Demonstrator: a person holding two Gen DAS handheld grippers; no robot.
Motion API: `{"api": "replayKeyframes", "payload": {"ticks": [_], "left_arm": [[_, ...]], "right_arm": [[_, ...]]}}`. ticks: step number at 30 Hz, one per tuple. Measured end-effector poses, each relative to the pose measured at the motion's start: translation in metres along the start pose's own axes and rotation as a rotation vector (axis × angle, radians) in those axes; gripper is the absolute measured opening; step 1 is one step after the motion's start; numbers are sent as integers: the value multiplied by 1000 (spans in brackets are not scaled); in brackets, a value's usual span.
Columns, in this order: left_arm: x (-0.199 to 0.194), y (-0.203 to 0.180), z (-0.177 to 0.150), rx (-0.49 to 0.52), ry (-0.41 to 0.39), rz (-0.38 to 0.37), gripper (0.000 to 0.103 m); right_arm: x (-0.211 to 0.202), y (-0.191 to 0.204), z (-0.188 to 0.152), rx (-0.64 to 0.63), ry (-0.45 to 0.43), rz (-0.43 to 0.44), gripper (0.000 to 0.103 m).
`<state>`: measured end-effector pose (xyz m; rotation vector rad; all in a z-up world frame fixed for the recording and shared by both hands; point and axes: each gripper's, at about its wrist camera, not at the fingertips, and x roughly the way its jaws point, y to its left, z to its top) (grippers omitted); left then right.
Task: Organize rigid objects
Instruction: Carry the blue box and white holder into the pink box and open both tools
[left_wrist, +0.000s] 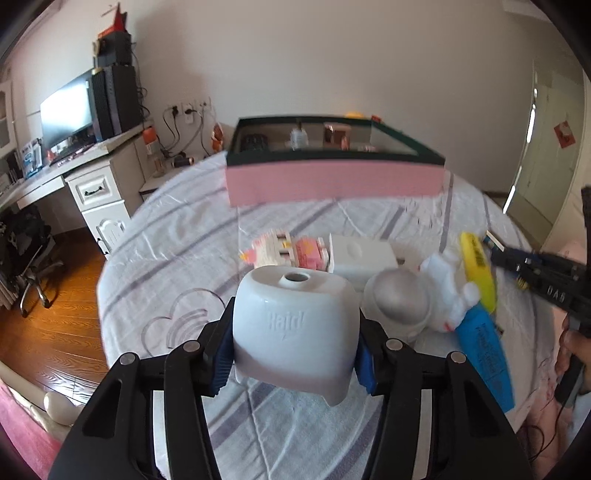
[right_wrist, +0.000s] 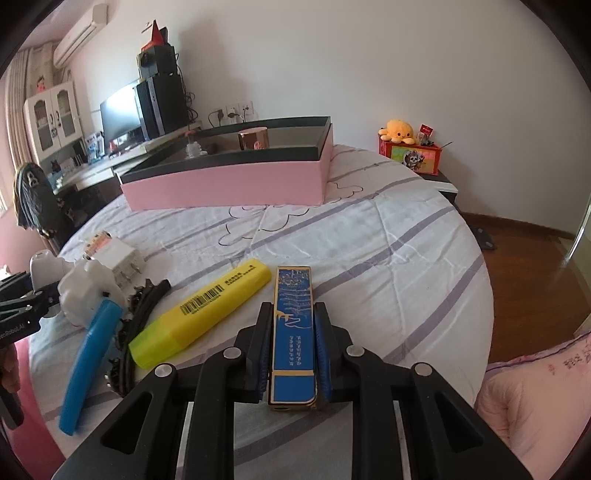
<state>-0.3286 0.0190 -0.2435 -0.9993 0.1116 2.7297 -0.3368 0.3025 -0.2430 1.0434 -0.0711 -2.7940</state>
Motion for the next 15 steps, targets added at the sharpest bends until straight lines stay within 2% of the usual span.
{"api": "replayKeyframes", "payload": {"ticks": [15], "left_arm": [[-65,-4,31,22,-151,58,54]], "right_arm": [[-52,28,33,-26,-123,122,21]]}}
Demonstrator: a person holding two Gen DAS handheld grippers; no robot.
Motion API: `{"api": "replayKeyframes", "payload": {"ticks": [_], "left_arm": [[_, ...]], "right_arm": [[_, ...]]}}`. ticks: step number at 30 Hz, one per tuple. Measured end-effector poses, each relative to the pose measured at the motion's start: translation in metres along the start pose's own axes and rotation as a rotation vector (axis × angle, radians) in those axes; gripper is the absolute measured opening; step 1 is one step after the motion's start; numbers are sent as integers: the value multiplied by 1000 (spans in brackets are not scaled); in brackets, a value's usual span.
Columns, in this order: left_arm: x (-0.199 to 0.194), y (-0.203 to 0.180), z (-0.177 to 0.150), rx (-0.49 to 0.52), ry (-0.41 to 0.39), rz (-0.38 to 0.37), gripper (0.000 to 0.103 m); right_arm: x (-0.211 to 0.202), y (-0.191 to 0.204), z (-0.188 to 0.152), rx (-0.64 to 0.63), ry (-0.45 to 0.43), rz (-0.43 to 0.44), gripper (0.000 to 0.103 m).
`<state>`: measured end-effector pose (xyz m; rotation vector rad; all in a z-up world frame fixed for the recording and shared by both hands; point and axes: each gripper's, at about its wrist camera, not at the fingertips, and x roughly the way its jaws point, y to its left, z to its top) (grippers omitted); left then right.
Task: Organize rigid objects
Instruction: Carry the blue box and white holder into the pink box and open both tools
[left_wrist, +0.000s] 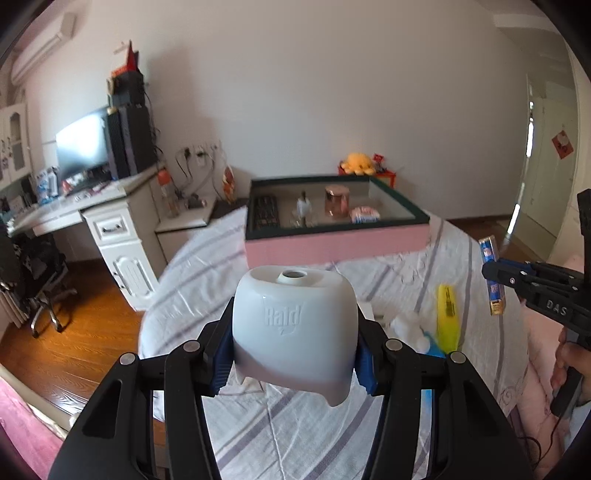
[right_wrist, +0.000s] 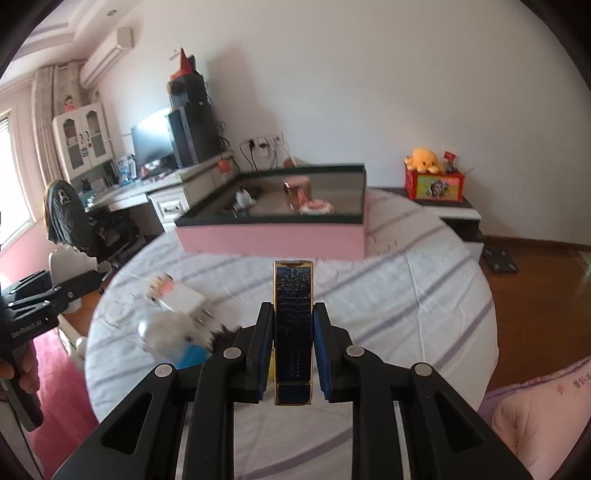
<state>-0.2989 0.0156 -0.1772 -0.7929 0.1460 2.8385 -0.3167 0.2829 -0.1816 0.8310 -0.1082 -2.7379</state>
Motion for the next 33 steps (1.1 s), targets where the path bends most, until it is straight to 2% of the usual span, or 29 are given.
{"api": "replayKeyframes", "payload": {"ticks": [8,13,18,27,33], "left_arm": [[-39,2,29,-12,-99,27,54],[-64,8,47,-24,-182,110,54],[-73,10,60,-24,-224,164,54],[-45,4,85,9,-229,169,54],[11,-1,107,36,-177,126,54]], "right_arm": [[-23,21,29,-40,-77,54,21],[-37,31,47,-59,-128,92,21],[-42,39,63,-78,-167,118,21],[-29,42,89,-118,-182,143,21],[1,28,102,-123,-157,139,21]]}}
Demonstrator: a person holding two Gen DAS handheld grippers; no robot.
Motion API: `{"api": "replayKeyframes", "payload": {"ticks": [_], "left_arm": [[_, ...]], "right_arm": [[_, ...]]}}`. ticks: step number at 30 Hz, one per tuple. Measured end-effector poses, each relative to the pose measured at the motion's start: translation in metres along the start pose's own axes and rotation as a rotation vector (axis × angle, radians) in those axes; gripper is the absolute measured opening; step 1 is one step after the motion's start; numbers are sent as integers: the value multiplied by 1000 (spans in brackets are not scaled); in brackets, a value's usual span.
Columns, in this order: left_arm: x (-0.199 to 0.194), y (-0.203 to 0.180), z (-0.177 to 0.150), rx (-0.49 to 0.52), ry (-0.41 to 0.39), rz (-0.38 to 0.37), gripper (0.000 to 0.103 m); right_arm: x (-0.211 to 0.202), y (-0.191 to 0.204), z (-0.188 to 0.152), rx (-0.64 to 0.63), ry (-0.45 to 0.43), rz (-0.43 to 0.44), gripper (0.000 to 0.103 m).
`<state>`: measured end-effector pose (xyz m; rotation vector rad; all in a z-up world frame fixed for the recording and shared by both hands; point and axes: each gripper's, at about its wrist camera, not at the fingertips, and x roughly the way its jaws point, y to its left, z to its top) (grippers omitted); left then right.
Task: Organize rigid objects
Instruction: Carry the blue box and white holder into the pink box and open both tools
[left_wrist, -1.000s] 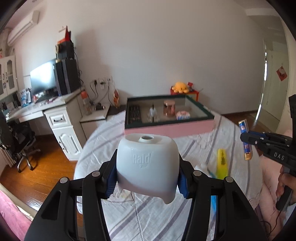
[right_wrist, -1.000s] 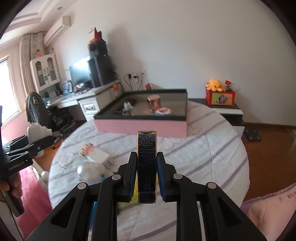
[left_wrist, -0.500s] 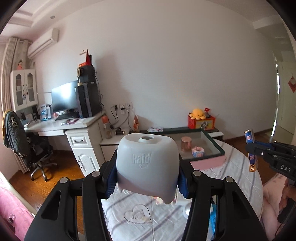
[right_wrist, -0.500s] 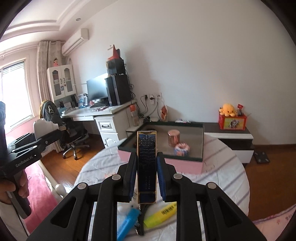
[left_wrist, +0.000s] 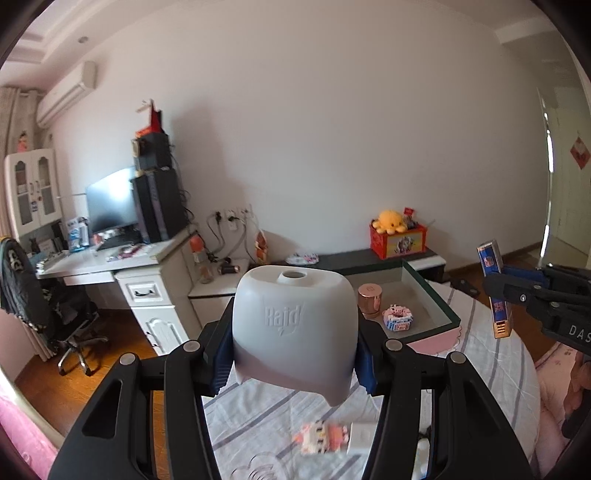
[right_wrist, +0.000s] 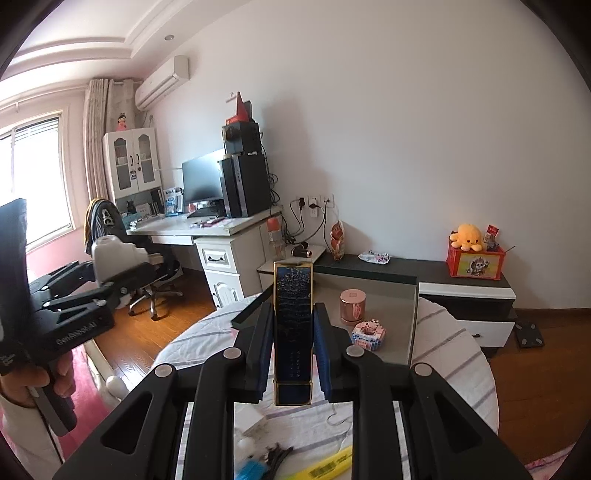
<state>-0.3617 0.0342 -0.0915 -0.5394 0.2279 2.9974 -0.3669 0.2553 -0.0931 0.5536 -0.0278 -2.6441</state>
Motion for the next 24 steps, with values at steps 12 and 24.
{"api": "replayKeyframes", "payload": {"ticks": [12,24], "left_arm": [[148,-35,2,61,184,-82,54],[205,-22,-28,62,301,-72,54]], "right_arm": [[101,-53,0,14,139,-18,21],[182,-51,-17,-4,267,34,21]]}}
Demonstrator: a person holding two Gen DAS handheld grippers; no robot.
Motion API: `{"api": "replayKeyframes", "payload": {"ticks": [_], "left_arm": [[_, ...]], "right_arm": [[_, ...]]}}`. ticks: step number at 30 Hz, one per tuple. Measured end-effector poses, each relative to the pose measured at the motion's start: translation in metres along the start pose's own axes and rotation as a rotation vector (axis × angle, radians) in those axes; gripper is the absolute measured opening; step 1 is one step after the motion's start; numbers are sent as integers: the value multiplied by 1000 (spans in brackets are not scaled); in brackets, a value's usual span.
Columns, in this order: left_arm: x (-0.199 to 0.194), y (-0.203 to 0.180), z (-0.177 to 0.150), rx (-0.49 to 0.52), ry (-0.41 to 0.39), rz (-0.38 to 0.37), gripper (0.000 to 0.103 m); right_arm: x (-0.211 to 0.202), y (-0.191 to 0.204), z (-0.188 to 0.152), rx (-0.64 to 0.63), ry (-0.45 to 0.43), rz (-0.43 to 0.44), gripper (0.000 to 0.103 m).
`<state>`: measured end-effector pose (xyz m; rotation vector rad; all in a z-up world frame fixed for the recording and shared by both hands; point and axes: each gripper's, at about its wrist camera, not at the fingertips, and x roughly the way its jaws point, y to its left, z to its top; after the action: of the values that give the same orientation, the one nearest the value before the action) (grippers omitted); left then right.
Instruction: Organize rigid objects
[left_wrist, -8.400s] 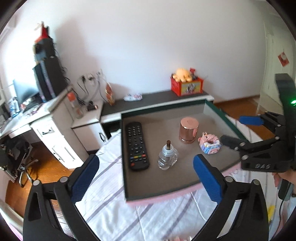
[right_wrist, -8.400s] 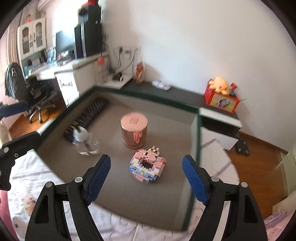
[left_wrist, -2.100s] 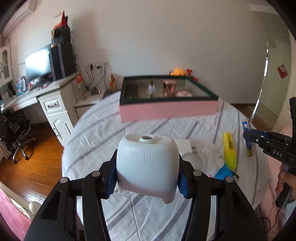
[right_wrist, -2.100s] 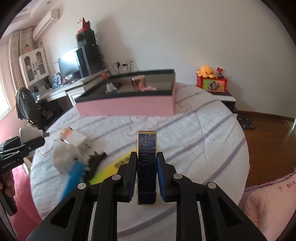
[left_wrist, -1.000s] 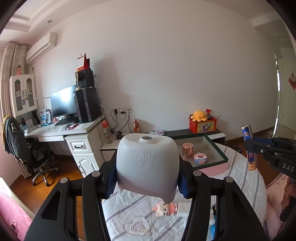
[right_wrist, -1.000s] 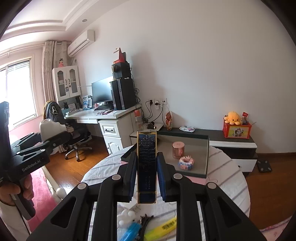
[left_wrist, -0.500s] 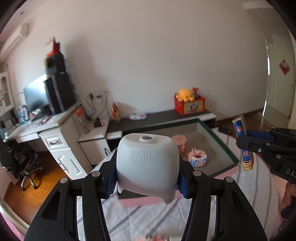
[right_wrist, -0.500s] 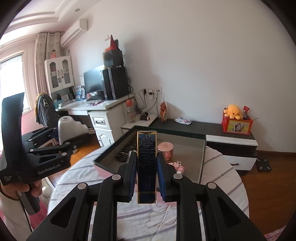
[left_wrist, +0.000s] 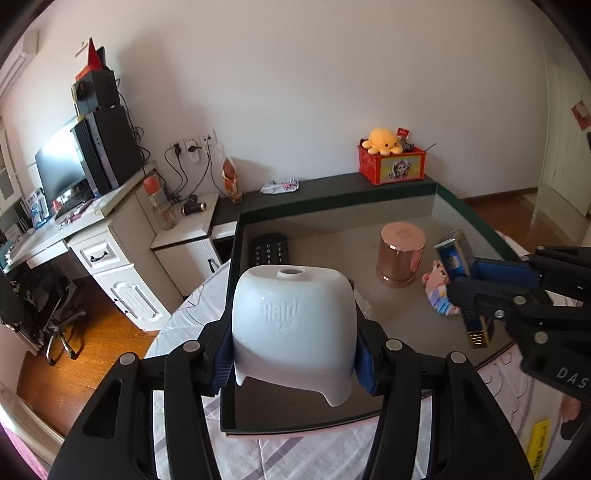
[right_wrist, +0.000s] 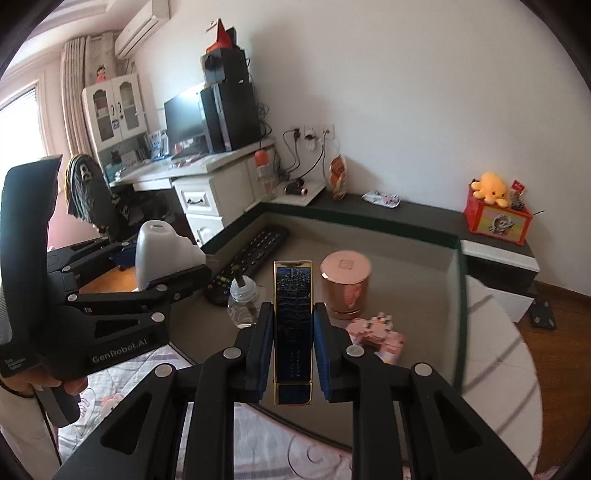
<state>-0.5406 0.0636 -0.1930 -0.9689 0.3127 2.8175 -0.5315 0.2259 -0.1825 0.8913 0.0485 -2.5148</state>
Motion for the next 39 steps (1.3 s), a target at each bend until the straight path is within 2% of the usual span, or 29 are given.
{"api": "replayKeyframes", "payload": {"ticks": [4,7,9,14,17,22,23,25,27,29,33,39], "left_arm": [[0,10,-6,-46,-10,1,54],[-7,19,-10,-71,-35,3,61],[-17,25,-14,-81,-53,34,73],[-56,43,-30,-146,-129,109,94],[-76,55,-41,-179,-149,158,98],[-99,63,-48,-194,-163,173,100],[-103,62,-48,-192,-167,168,100],[-109,61,-47,-188,-171,166,100],[-117,59,-47,-186,-176,169,100],[-125,57,-48,-183,-184,167,100],[-150,51,-49,-180,-219,161,101],[-203,42,-57,-175,-290,162,103]], "right_arm": [[13,2,-1,2,29,12,21],[21,6,-3,-9,53,9,21],[24,7,-4,-12,67,10,21],[30,13,-3,-30,77,-5,21],[33,14,-4,-27,84,-7,21],[28,17,-5,-20,65,-25,22],[24,18,-4,-17,58,-30,24],[12,21,-3,-15,36,-45,36],[-2,25,-3,-17,14,-58,53],[-25,32,-4,-17,-25,-66,58],[-70,49,-8,-16,-90,-93,80],[-140,74,-21,-1,-199,-129,85]]}}
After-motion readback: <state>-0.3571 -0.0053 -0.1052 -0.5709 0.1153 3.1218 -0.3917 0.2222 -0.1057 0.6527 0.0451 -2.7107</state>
